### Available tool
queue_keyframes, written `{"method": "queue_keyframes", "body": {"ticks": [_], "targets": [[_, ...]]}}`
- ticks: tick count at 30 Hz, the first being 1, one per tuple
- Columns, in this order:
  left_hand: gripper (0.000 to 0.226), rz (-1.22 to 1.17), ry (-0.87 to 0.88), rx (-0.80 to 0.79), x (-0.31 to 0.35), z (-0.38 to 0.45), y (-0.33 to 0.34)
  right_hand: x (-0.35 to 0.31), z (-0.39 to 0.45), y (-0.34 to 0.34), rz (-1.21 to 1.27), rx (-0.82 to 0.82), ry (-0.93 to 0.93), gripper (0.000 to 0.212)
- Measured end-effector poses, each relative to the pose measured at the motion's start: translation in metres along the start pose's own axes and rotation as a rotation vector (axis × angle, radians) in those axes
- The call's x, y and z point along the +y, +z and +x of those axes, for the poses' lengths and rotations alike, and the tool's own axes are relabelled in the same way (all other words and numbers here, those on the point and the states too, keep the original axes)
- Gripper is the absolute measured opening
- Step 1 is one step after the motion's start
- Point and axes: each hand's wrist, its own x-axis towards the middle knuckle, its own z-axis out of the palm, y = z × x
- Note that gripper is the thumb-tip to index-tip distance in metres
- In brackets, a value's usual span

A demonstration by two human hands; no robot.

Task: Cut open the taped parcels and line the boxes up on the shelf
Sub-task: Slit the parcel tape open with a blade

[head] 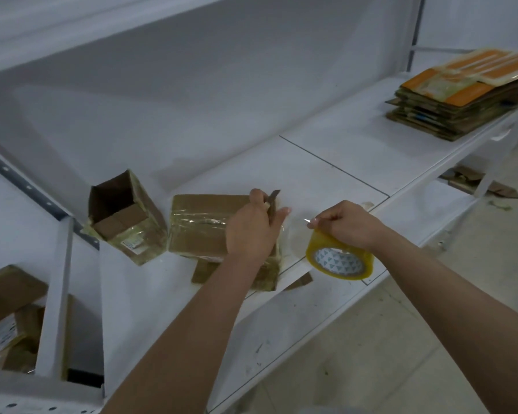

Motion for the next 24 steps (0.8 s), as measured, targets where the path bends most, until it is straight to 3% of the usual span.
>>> {"method": "queue_keyframes", "body": {"ticks": [4,8,11,15,20,24], "targets": [[0.039,0.021,-0.123,0.023,-0.004,-0.004,0.004,0.01,-0.001,0.002,0.009,0.012,0.06,0.02],[0.07,0.137,-0.158,-0.007,0.001,-0.003,0.01,0.018,-0.003,0.001,-0.033,0.029,0.105,0.021],[0.064,0.169,-0.136,-0.038,0.004,0.001,0.012,0.008,-0.004,0.004,0.04,0.042,0.07,0.021],[0.058,0.065,0.004,-0.071,-0.013,-0.007,-0.011,-0.005,-0.008,0.001,0.031,0.102,0.031,0.022],[0.057,-0.062,0.309,-0.297,-0.057,-0.017,-0.063,-0.029,-0.008,-0.008,0.064,0.103,-0.059,0.018],[0.056,-0.062,0.344,-0.381,-0.081,-0.018,-0.079,-0.056,-0.004,0.0,0.055,0.057,-0.125,0.019]]}}
